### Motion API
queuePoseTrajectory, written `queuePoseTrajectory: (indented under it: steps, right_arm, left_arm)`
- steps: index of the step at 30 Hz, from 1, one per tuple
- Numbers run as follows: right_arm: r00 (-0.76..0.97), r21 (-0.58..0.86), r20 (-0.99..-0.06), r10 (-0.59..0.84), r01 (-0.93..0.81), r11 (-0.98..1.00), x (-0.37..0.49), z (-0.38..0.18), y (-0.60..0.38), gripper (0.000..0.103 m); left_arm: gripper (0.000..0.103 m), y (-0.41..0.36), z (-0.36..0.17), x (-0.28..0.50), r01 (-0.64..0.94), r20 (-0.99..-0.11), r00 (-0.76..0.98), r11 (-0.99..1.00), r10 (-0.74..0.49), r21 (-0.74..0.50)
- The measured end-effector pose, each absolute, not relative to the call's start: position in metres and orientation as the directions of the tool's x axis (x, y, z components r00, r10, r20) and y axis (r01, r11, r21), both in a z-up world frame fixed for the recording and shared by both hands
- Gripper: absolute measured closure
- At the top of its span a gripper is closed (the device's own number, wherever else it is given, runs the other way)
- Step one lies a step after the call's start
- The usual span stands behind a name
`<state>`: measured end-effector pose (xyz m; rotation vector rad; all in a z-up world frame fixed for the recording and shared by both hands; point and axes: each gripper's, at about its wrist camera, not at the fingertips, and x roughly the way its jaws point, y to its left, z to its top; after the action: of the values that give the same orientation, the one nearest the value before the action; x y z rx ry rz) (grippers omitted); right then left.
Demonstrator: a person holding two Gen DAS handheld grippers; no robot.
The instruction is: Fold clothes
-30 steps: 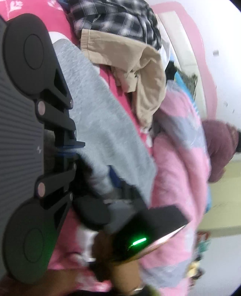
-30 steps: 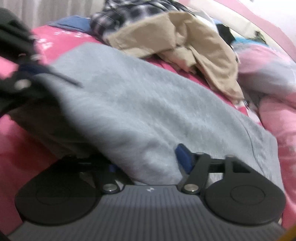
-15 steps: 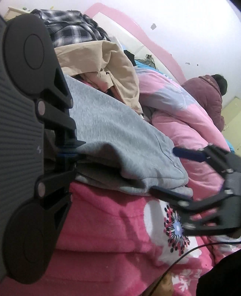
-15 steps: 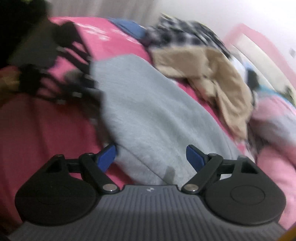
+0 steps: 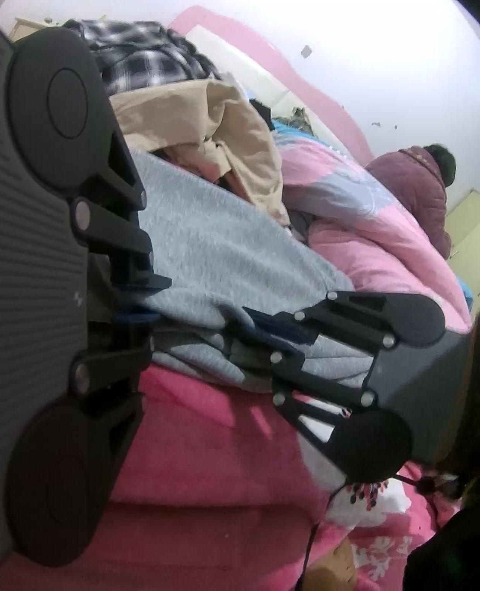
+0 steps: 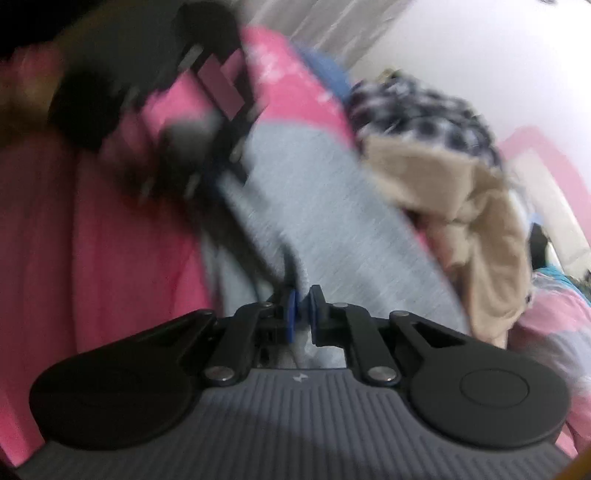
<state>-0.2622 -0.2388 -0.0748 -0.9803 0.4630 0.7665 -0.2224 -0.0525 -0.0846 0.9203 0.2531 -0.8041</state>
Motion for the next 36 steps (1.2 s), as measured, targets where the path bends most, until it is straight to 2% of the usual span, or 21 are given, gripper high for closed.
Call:
queuePoseTrajectory:
  steps: [1, 4, 6, 7, 9, 11, 13, 15, 16, 19, 21, 24, 27, 29, 30, 32, 34, 36]
  right_arm:
    - [0.666, -0.583, -0.644, 0.377, -0.746, 0.322, -0.267, -0.078, -0.241, 0.096]
    - [0.607, -0.474, -0.695, 0.386, -0.79, 0.389, -0.263, -0.051, -0.245, 0.091]
    - [0.544, -0.297, -0.716, 0.438, -0.805, 0.514, -0.249, -0.023, -0.262, 0.08]
    - [0.513, -0.201, -0.72, 0.467, -0.799, 0.567, -0.243, -0.01, -0.271, 0.079]
    - [0.523, -0.013, -0.664, 0.534, -0.722, 0.691, -0.223, 0.01, -0.296, 0.077]
    - [0.573, 0.133, -0.612, 0.545, -0.605, 0.785, -0.203, 0.006, -0.317, 0.077]
    - [0.608, 0.093, -0.653, 0.452, -0.527, 0.844, -0.189, -0.019, -0.325, 0.077]
    - [0.555, -0.034, -0.789, 0.264, -0.468, 0.883, -0.184, -0.067, -0.329, 0.078]
    - [0.559, -0.034, -0.788, 0.258, -0.458, 0.888, -0.189, -0.081, -0.336, 0.078]
    - [0.576, 0.044, -0.772, 0.268, -0.372, 0.927, -0.183, -0.062, -0.344, 0.077]
    - [0.656, 0.059, -0.698, 0.287, -0.347, 0.936, -0.182, -0.04, -0.35, 0.077]
    - [0.712, 0.017, -0.653, 0.258, -0.327, 0.945, -0.165, -0.027, -0.349, 0.077]
    - [0.744, -0.05, -0.648, 0.162, -0.254, 0.966, -0.146, -0.047, -0.359, 0.076]
    - [0.689, -0.079, -0.722, 0.056, -0.163, 0.984, -0.126, -0.079, -0.369, 0.076]
    - [0.693, -0.039, -0.718, 0.071, -0.142, 0.989, -0.124, -0.08, -0.377, 0.076]
    - [0.708, 0.044, -0.7, 0.092, -0.085, 0.995, -0.124, -0.07, -0.39, 0.077]
    - [0.749, 0.131, -0.654, 0.111, -0.033, 0.991, -0.126, -0.048, -0.402, 0.076]
    - [0.762, 0.082, -0.646, 0.05, 0.004, 0.997, -0.115, -0.047, -0.409, 0.076]
  left_arm:
    - [0.088, -0.053, -0.086, -0.223, 0.715, -0.52, 0.686, 0.341, -0.509, 0.61]
    - [0.087, -0.05, -0.079, -0.219, 0.745, -0.55, 0.662, 0.36, -0.51, 0.562]
    - [0.083, -0.045, -0.071, -0.21, 0.784, -0.589, 0.62, 0.394, -0.518, 0.48]
    - [0.08, -0.042, -0.067, -0.206, 0.801, -0.607, 0.599, 0.41, -0.523, 0.437]
    - [0.078, -0.039, -0.061, -0.197, 0.823, -0.636, 0.559, 0.446, -0.532, 0.352]
    - [0.068, -0.035, -0.055, -0.191, 0.84, -0.661, 0.515, 0.475, -0.546, 0.262]
    - [0.056, -0.031, -0.05, -0.188, 0.849, -0.679, 0.471, 0.498, -0.563, 0.176]
    - [0.052, -0.025, -0.043, -0.186, 0.851, -0.689, 0.435, 0.515, -0.579, 0.105]
    - [0.049, -0.021, -0.04, -0.185, 0.847, -0.695, 0.425, 0.526, -0.58, 0.079]
    - [0.049, -0.003, -0.023, -0.178, 0.821, -0.695, 0.386, 0.569, -0.607, -0.042]
    - [0.048, 0.012, -0.01, -0.168, 0.791, -0.671, 0.354, 0.591, -0.651, -0.157]
    - [0.048, 0.024, -0.001, -0.148, 0.711, -0.61, 0.36, 0.631, -0.706, -0.31]
    - [0.051, 0.002, -0.009, -0.128, 0.683, -0.619, 0.422, 0.681, -0.663, -0.263]
    - [0.053, -0.023, -0.03, -0.127, 0.72, -0.68, 0.406, 0.672, -0.611, -0.173]
    - [0.055, -0.035, -0.041, -0.129, 0.744, -0.719, 0.391, 0.657, -0.574, -0.12]
    - [0.053, -0.043, -0.056, -0.15, 0.792, -0.739, 0.408, 0.611, -0.536, -0.006]
    - [0.039, -0.044, -0.063, -0.169, 0.822, -0.726, 0.432, 0.565, -0.535, 0.073]
    - [0.039, -0.046, -0.07, -0.179, 0.816, -0.718, 0.466, 0.564, -0.518, 0.123]
